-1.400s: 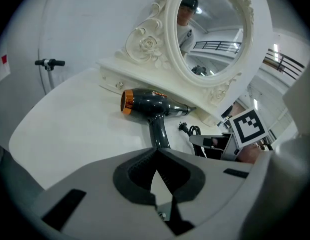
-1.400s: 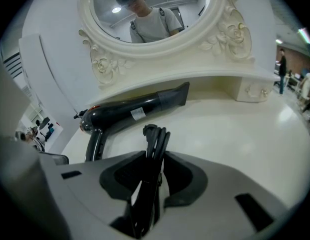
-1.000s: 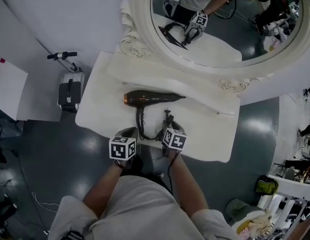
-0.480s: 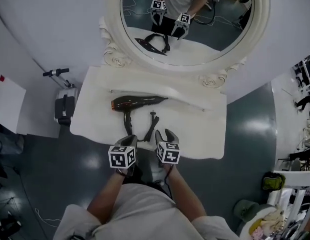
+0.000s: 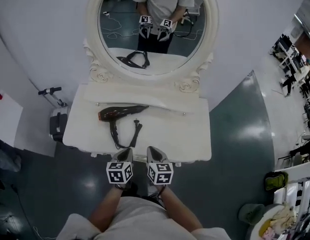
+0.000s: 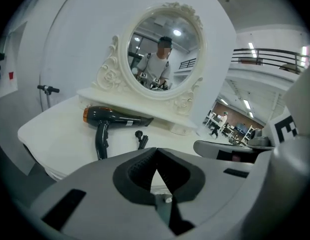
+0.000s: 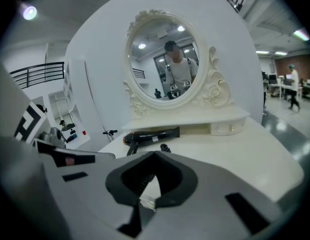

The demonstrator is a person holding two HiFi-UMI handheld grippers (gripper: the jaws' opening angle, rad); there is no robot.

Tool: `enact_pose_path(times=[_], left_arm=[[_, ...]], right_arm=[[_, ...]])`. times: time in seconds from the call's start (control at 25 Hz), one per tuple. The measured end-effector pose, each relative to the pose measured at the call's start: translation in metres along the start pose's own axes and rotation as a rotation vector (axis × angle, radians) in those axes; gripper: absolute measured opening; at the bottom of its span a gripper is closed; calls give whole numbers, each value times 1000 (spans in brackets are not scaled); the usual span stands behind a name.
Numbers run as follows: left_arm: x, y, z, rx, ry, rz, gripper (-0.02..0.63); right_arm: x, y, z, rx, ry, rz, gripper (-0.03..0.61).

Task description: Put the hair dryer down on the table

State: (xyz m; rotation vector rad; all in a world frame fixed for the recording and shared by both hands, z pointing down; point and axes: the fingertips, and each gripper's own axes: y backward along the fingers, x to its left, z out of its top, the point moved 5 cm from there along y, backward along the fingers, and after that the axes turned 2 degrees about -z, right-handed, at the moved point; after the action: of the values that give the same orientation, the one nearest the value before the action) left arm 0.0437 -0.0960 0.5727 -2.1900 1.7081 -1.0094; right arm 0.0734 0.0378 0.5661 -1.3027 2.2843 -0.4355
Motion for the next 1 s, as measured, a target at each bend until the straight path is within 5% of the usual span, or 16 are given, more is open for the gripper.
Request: enact_pose_path(times=[0.2, 0.52, 1.0], left_arm=[[-54, 19, 1, -99, -75, -37, 8], [-128, 57, 24, -313, -211, -23, 8], [-172, 84, 1, -365, -224, -14, 8]], right_arm=[[-10, 53, 23, -158, 29, -8, 15], [-2, 140, 69, -386, 239, -30, 15], [-22, 192, 54, -408, 250, -30, 15]])
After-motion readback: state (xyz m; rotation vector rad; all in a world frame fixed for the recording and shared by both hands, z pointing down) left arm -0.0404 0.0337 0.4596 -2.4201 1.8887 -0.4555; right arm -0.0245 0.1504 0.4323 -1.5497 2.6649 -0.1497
